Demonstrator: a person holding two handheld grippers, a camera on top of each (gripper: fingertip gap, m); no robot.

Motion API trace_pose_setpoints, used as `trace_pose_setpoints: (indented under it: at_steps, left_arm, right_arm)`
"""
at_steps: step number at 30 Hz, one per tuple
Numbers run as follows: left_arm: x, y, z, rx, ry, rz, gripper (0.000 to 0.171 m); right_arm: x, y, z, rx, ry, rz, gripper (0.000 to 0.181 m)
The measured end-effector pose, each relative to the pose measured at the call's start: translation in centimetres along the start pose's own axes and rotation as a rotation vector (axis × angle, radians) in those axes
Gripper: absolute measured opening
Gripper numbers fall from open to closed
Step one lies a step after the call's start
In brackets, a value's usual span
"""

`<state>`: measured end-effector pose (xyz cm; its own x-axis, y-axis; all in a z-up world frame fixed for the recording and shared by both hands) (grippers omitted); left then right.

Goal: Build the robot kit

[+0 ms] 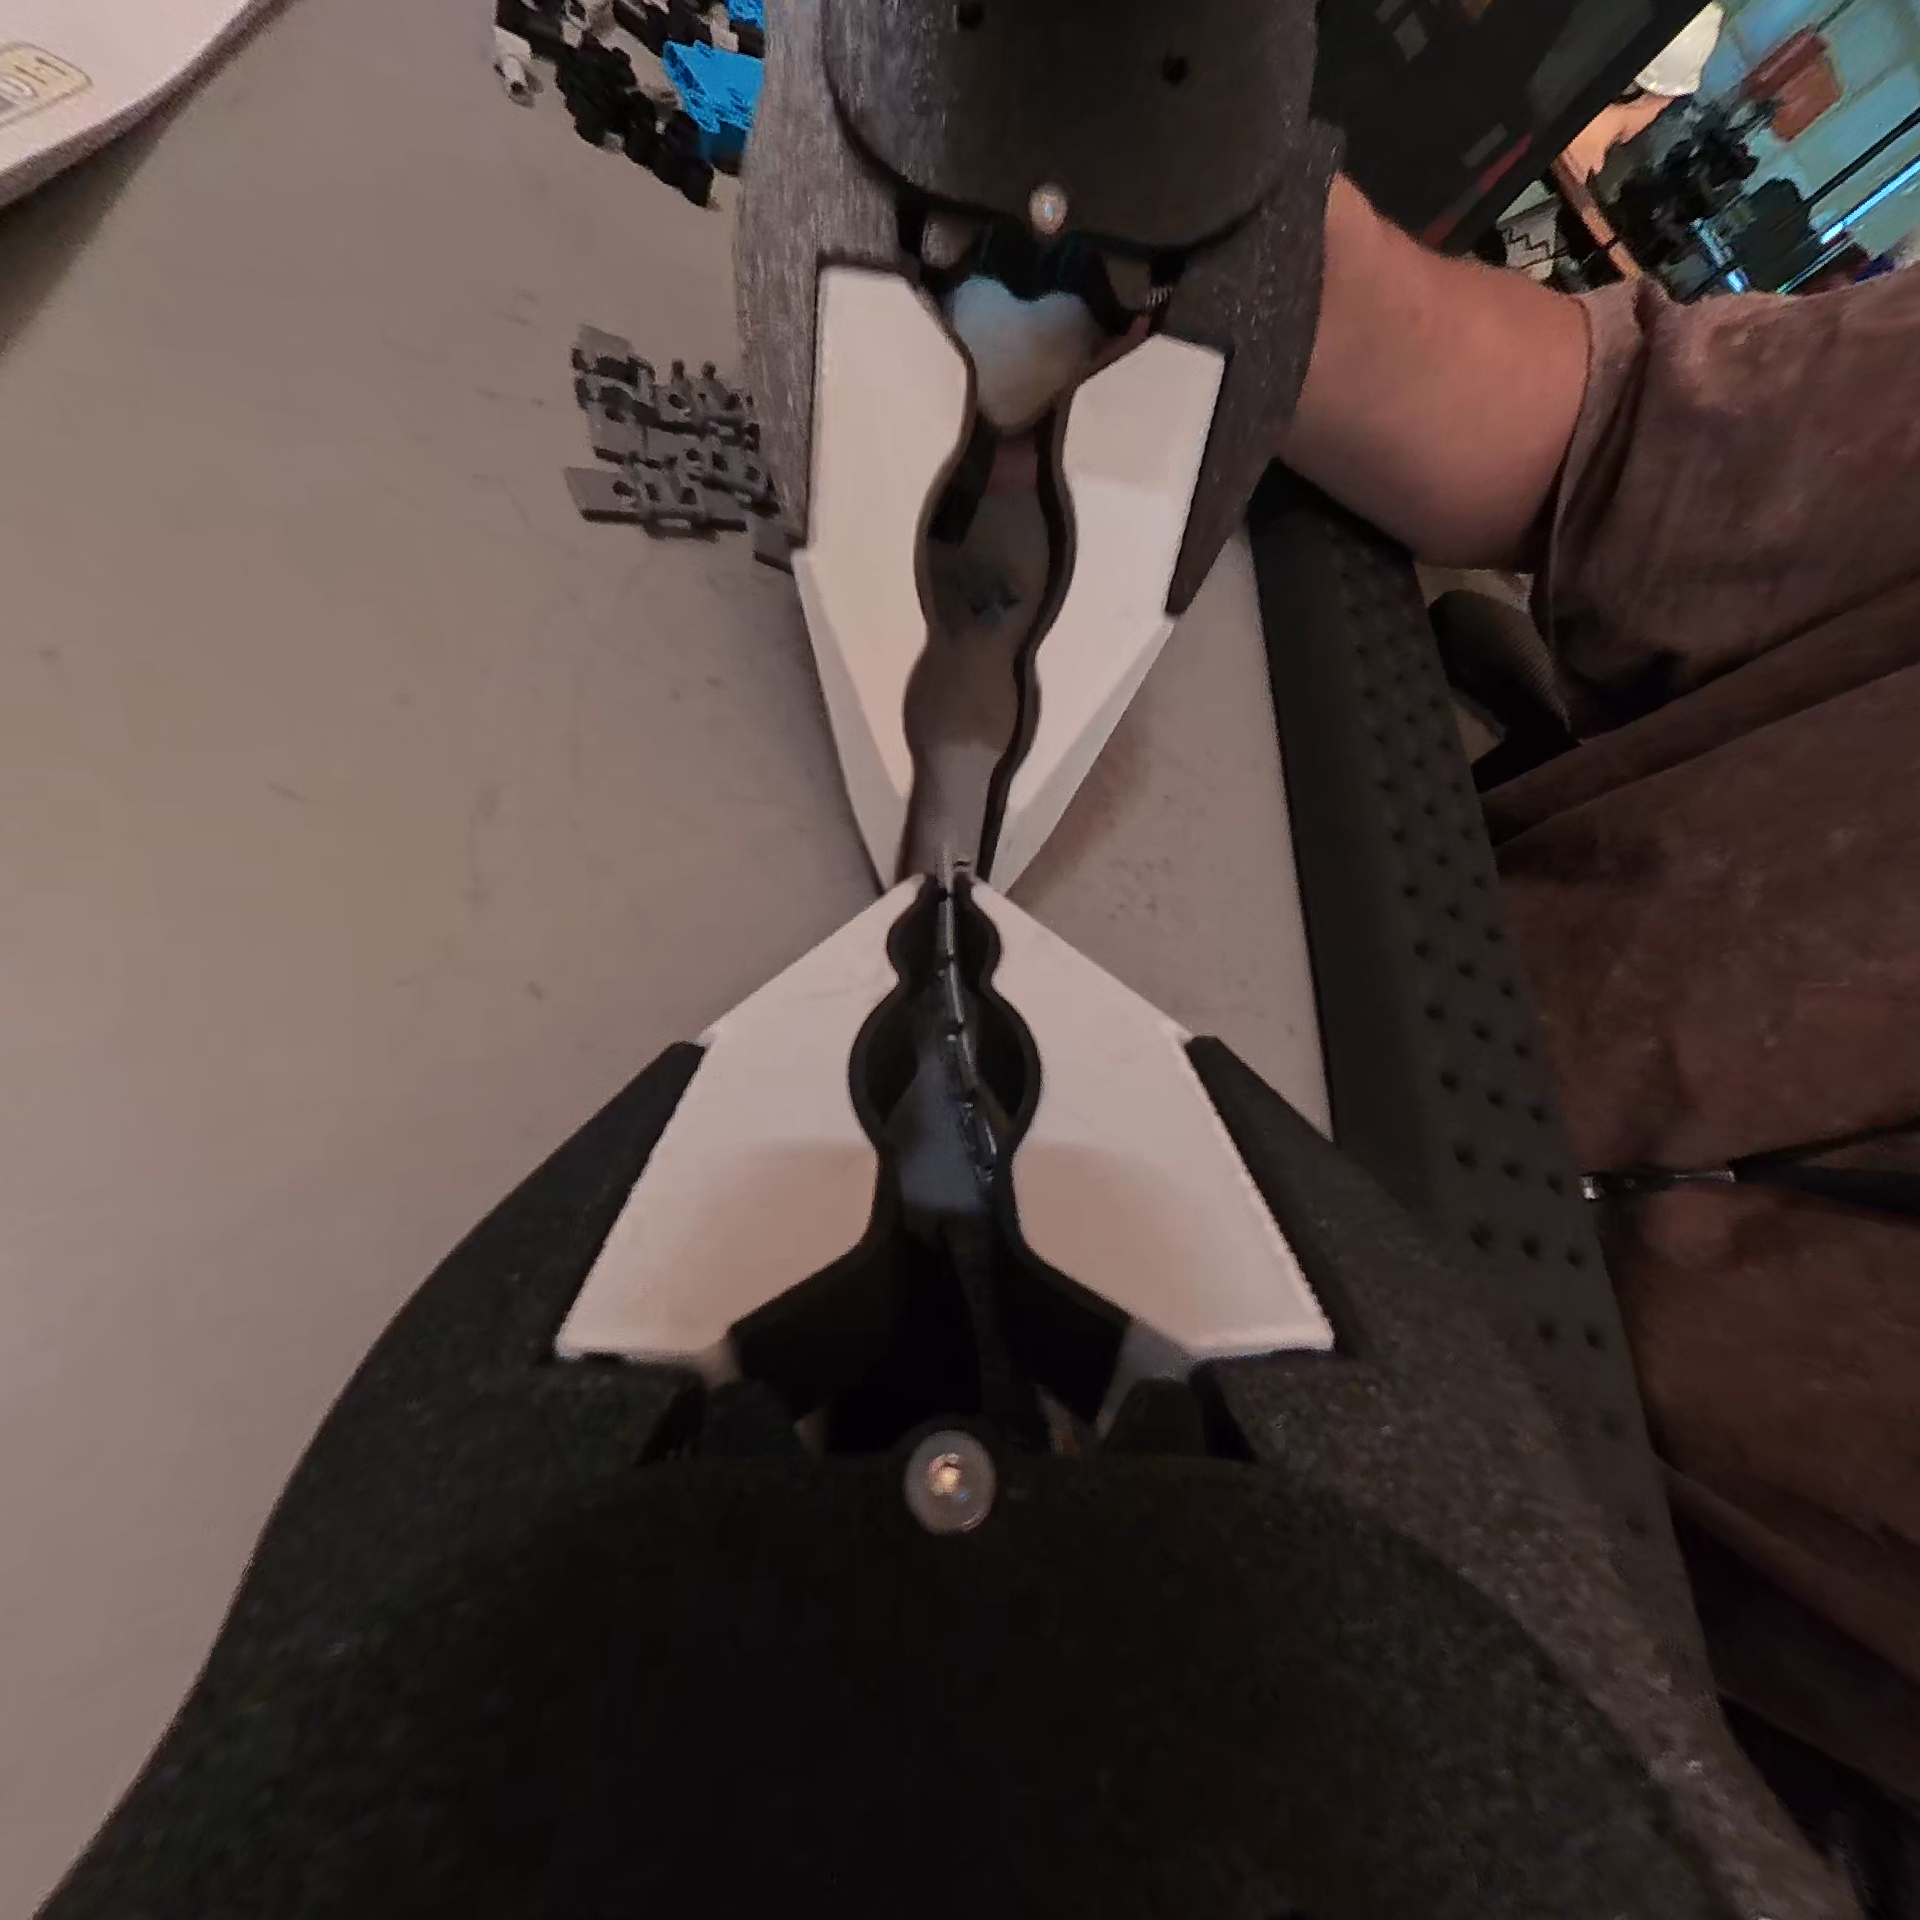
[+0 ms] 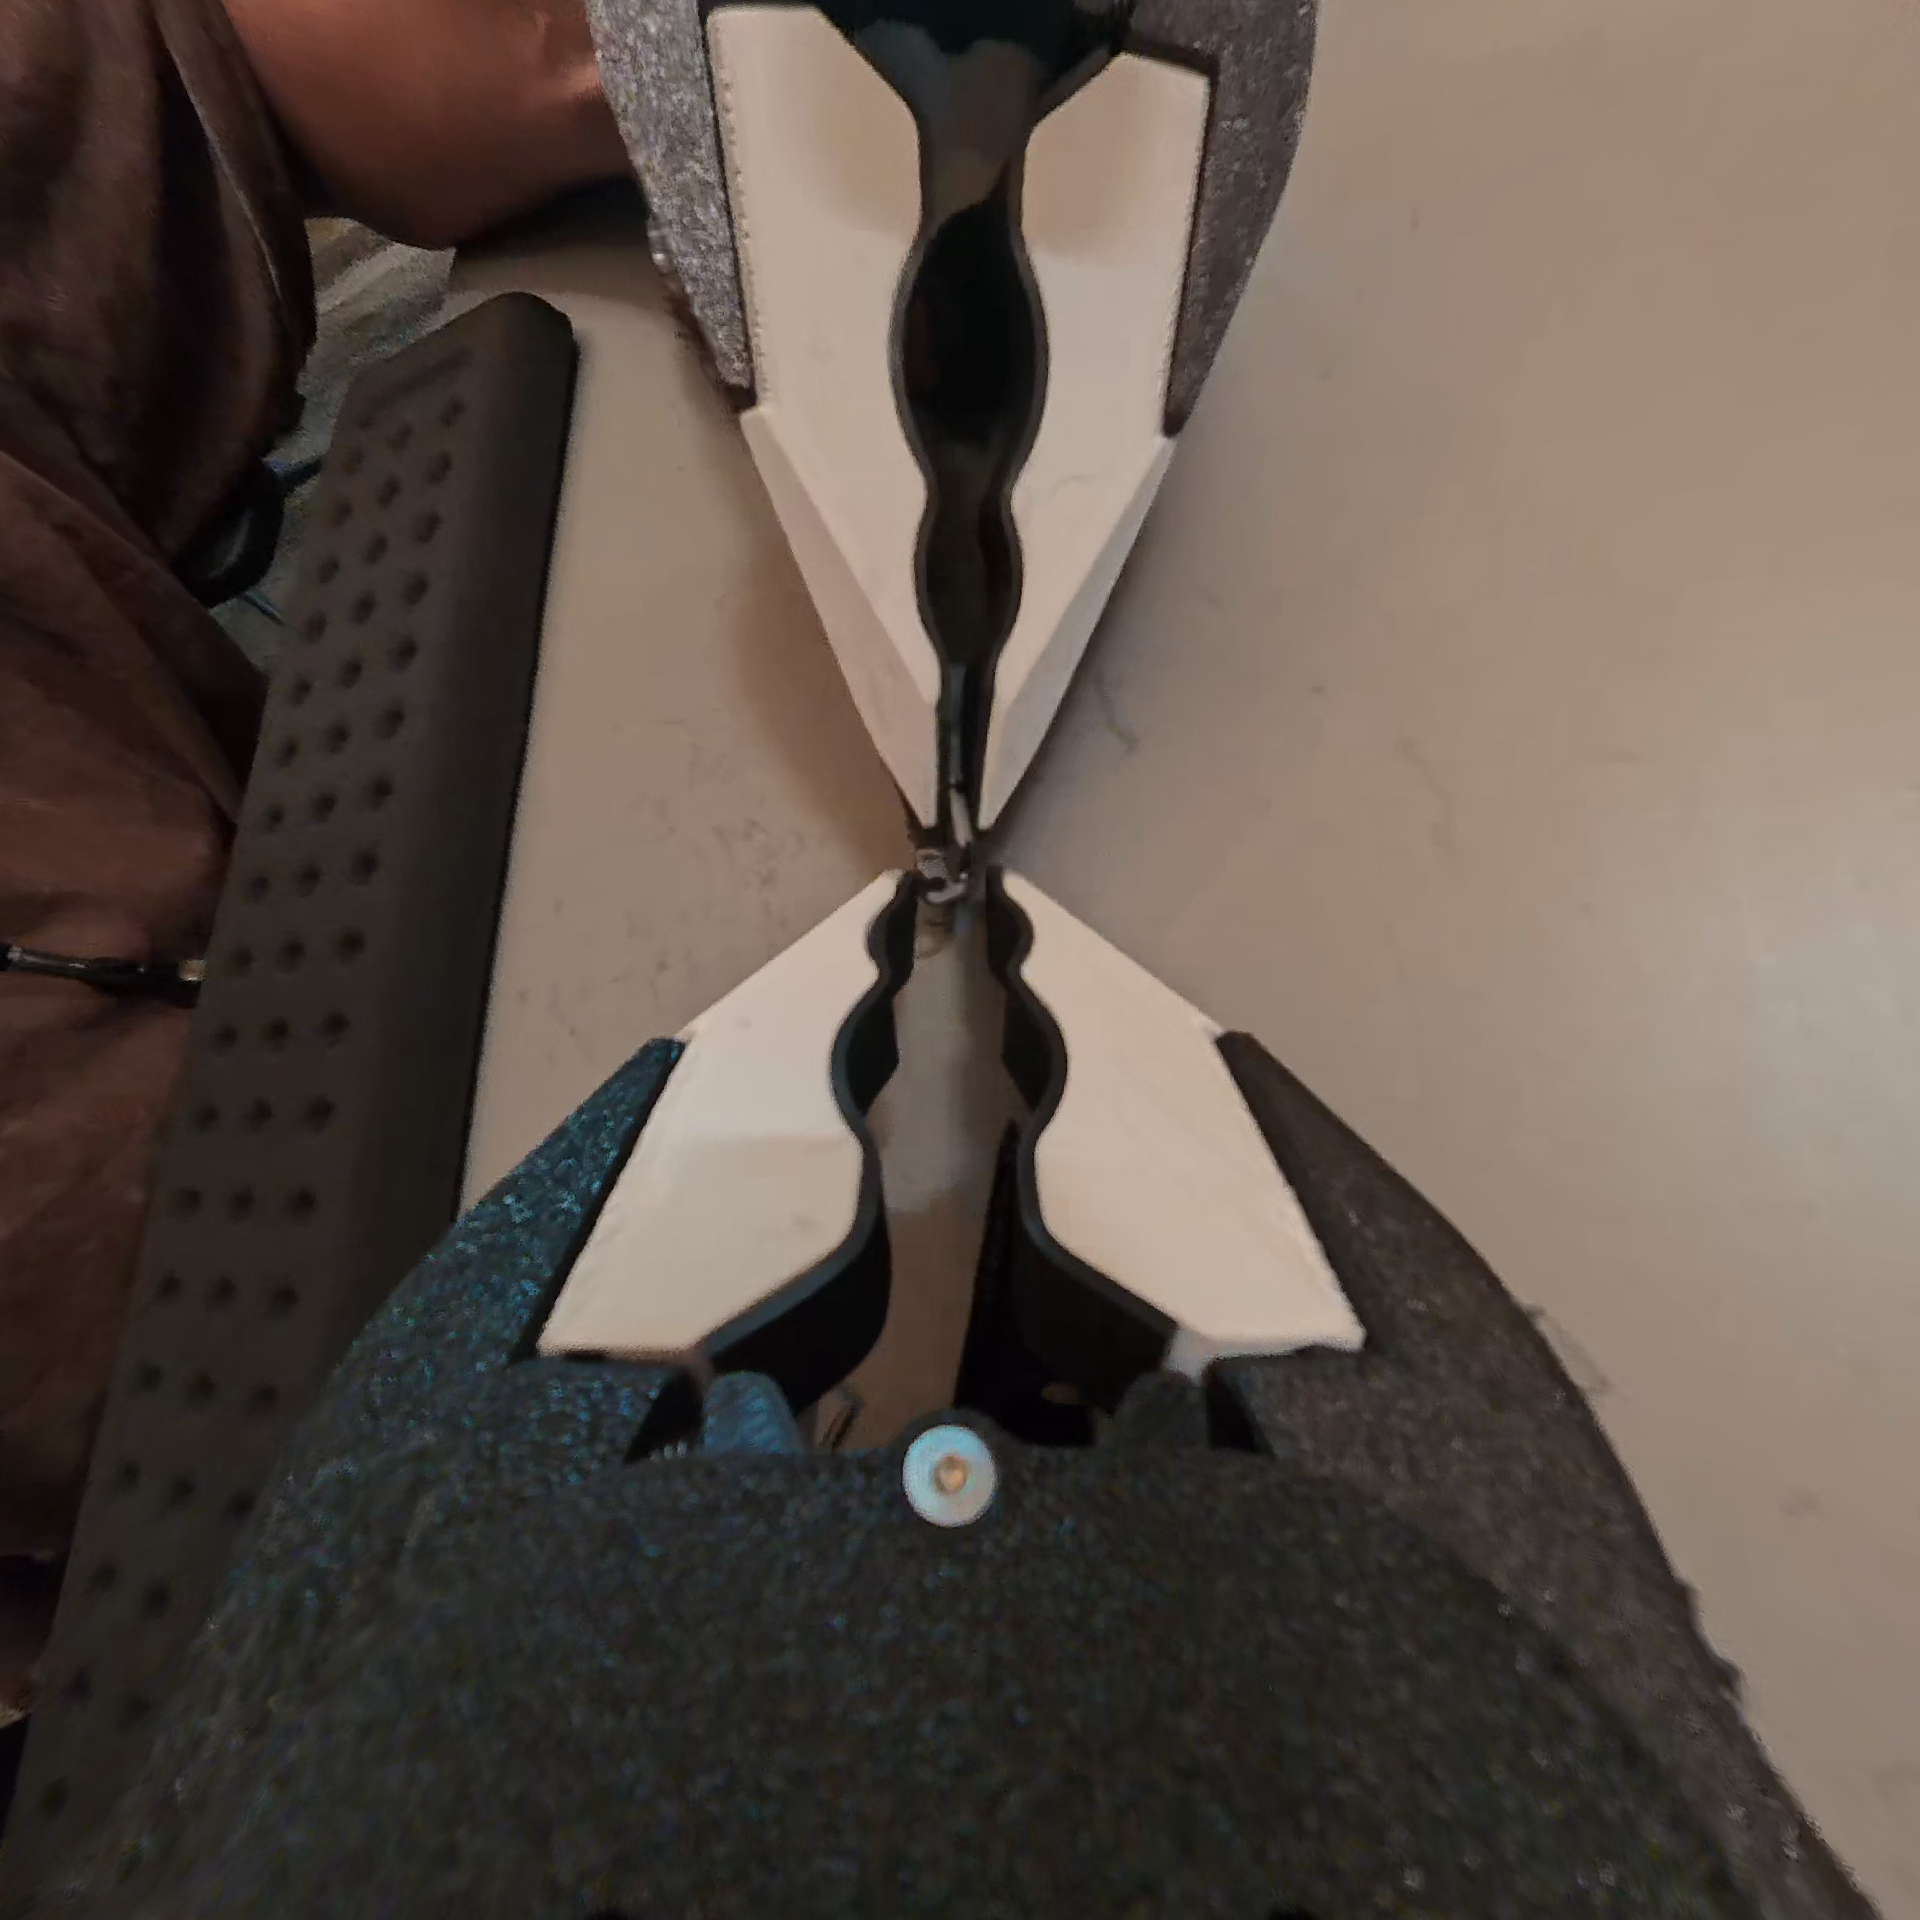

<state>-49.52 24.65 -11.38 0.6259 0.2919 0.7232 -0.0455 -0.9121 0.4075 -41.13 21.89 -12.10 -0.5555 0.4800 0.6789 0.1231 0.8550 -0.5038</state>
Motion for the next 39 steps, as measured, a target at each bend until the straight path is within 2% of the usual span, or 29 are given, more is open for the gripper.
trace_pose_setpoints:
  at_steps: [4,7,11,15,20,25,30,35,39]
  left_arm:
    - [0.0,-0.2,0.0,0.031,0.005,-0.002,0.002]
    - [0.0,-0.4,-0.2,0.054,0.014,-0.013,0.002]
    - [0.0,-0.6,-0.2,0.058,0.011,-0.02,0.002]
    - [-0.2,-0.3,-0.2,0.028,-0.003,-0.014,0.002]
    - [-0.3,-0.4,-0.2,0.036,-0.003,-0.023,0.002]
    - [-0.3,-0.3,-0.2,0.037,-0.001,-0.021,0.002]
    - [-0.4,-0.2,-0.3,0.032,0.0,-0.021,0.002]
    - [-0.6,0.1,-0.4,0.026,0.001,-0.019,0.002]
    - [-0.7,0.2,-0.5,0.022,0.002,-0.022,0.002]
  right_arm:
    - [-0.4,-1.4,-4.1,-0.172,0.026,-0.024,0.022]
    - [-3.0,-4.2,-6.6,-0.321,0.019,0.016,0.021]
    - [-7.2,-7.0,-5.4,-0.407,-0.128,0.083,0.024]
    - [-8.8,-6.8,-5.2,-0.481,-0.086,0.116,0.021]
    - [-8.6,-7.3,-4.4,-0.357,-0.019,0.189,0.018]
    - [-7.5,-7.2,-4.8,-0.4,-0.01,0.169,0.019]
    - [-7.7,-6.3,-4.5,-0.466,-0.047,0.233,0.019]
    - [-7.2,-6.0,-4.4,-0.547,-0.103,0.184,0.032]
    - [-6.7,-6.4,-4.1,-0.52,-0.104,0.209,0.032]
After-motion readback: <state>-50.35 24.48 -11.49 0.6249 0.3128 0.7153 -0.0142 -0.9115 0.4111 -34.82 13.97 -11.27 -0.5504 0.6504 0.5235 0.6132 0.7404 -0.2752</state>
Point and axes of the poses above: each gripper's, where its closed fingertips meet, z out along the fingers, x out of its top, y = z × x across the jaws, the point moved 6 cm from there along -z, back along the fingers, and after that the axes turned 12 degrees about x, right-handed, at the moved point
